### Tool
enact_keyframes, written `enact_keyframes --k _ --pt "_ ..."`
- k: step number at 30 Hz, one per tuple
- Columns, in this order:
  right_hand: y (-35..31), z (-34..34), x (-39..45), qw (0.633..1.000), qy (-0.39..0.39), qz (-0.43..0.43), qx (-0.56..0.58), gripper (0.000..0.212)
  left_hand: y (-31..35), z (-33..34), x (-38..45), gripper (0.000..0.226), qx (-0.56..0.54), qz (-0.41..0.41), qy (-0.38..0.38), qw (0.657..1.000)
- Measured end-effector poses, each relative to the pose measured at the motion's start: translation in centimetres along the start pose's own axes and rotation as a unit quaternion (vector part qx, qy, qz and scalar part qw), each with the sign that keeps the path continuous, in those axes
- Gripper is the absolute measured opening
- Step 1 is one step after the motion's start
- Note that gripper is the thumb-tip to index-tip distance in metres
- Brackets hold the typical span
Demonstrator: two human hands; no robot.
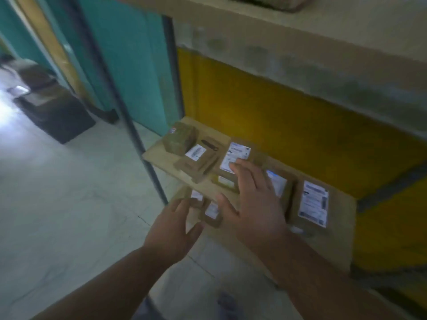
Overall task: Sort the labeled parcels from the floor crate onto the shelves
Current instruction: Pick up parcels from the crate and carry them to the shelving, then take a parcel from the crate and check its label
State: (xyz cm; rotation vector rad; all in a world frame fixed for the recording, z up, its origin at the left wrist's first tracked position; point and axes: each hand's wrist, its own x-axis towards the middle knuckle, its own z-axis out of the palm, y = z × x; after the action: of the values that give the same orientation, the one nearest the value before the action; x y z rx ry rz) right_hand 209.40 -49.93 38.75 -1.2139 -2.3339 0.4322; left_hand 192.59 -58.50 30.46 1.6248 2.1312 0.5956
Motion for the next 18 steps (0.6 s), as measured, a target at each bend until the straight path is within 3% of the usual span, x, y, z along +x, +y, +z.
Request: enact_keyframes --k 5,10,18 --pt "-11.5 5.5 4.9 0.995 0.0 -0.096 0.02 0.058 -10.5 -8.1 -2.8 0.057 0.014 -0.074 0.071 0.995" --pt "-22.7 11.9 9.5 0.992 -0.005 -0.118 0.05 0.06 -21.3 -16.3 -5.2 0.057 0.029 -0.135 0.106 0.985" --pt "-33.2 19.3 17.3 0.983 -0.071 -0.158 0.053 0.062 -32.8 -25.2 -3.3 0.056 0.015 -0.195 0.149 0.969"
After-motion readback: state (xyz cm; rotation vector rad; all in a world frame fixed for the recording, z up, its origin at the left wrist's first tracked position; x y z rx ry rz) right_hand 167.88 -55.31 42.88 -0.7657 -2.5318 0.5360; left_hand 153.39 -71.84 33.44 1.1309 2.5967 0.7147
